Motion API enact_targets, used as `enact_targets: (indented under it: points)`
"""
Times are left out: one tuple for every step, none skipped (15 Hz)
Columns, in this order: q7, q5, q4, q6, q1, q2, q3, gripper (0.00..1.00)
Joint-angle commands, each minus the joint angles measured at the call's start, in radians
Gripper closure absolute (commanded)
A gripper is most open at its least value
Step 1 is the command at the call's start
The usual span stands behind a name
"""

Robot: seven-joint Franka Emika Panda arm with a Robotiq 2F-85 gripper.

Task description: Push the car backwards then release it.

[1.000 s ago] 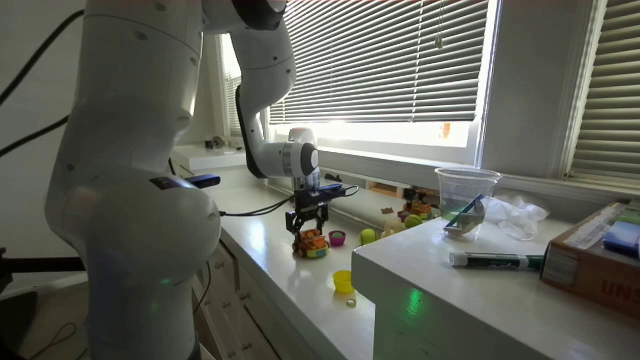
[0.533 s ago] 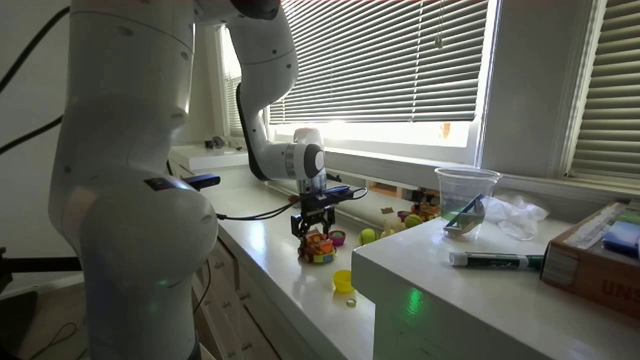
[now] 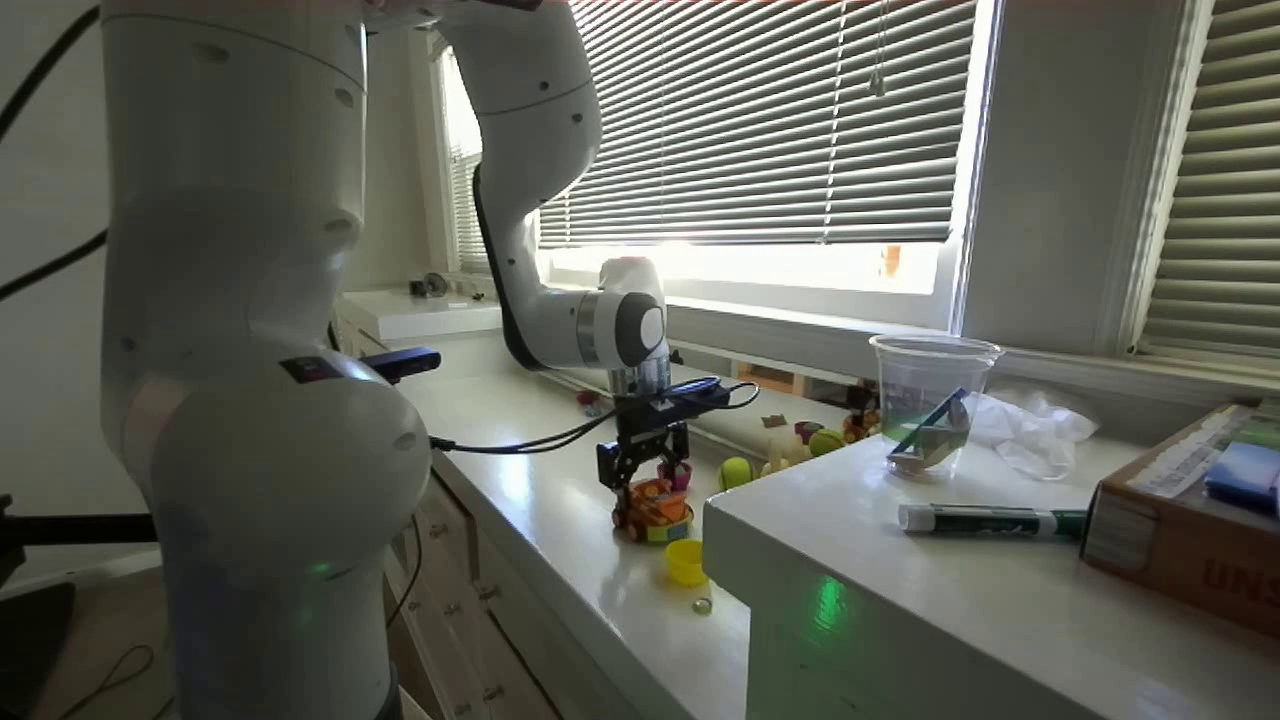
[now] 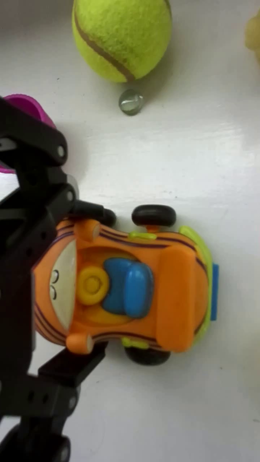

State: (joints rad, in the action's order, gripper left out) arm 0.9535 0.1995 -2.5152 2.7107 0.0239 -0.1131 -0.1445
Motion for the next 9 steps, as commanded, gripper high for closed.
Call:
enact_targets:
  points:
    - [0.063,-0.036,-0.082,0.053,-0.019,0.015,0.023,0.39]
    - [0.074,-0.038,-0.09,0.067,-0.022,0.018,0.028,0.39]
    - [0.089,-0.05,-0.098,0.071,-0.024,0.021,0.031,0.39]
    - [0.091,-0.045,-0.106,0.08,-0.024,0.026,0.039,0.39]
    - [0.099,-0.05,-0.113,0.087,-0.025,0.028,0.044,0.39]
    - [0.11,-0.057,-0.117,0.089,-0.025,0.031,0.047,0.39]
    - [0.122,-0.061,-0.124,0.097,-0.026,0.034,0.051,0.39]
    - [0.125,-0.058,-0.13,0.102,-0.027,0.038,0.057,0.39]
    - [0.135,-0.064,-0.137,0.107,-0.029,0.041,0.061,0.39]
